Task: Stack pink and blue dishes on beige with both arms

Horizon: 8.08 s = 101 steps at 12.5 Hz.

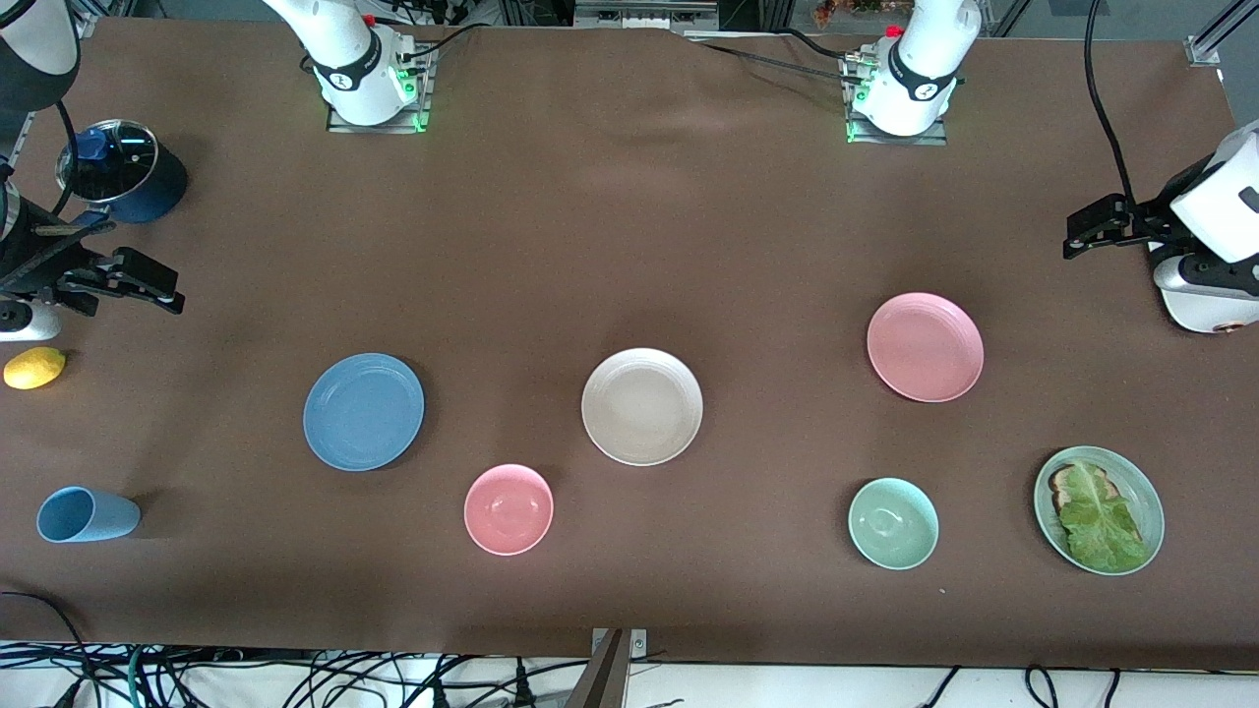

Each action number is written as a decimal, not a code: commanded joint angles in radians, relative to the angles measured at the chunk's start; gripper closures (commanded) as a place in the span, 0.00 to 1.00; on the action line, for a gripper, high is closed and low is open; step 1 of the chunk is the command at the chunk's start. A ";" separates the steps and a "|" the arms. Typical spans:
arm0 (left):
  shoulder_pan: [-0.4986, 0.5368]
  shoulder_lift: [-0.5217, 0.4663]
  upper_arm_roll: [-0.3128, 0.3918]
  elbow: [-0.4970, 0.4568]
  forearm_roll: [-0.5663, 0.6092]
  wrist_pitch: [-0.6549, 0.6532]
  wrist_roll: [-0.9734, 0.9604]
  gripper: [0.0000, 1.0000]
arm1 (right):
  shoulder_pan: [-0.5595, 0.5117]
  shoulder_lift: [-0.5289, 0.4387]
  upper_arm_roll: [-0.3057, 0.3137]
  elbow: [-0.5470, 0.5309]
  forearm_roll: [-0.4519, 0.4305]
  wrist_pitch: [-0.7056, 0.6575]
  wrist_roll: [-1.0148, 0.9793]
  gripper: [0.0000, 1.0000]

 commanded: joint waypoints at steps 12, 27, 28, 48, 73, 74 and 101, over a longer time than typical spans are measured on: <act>-0.004 -0.018 -0.001 -0.018 -0.007 0.003 -0.003 0.00 | -0.006 -0.003 0.001 0.001 -0.002 -0.017 0.000 0.00; 0.006 -0.005 0.001 -0.021 -0.007 0.044 -0.006 0.00 | -0.005 0.000 -0.016 0.006 0.003 -0.008 0.000 0.00; 0.006 -0.007 0.001 -0.021 -0.007 0.043 -0.006 0.00 | -0.005 -0.003 -0.016 0.006 0.003 -0.011 0.000 0.00; 0.006 -0.010 -0.010 -0.021 -0.007 0.003 0.003 0.00 | -0.005 0.000 -0.017 0.006 0.003 -0.012 -0.001 0.00; 0.007 0.013 -0.007 -0.029 0.010 -0.020 0.012 0.00 | -0.005 0.002 -0.017 0.006 0.003 -0.011 -0.004 0.00; 0.007 0.019 -0.007 -0.030 0.010 -0.021 0.012 0.00 | -0.005 0.000 -0.017 0.006 0.001 -0.008 -0.003 0.00; 0.087 0.306 -0.009 -0.524 0.060 0.666 0.027 0.00 | -0.005 -0.002 -0.016 0.006 0.003 -0.006 0.000 0.00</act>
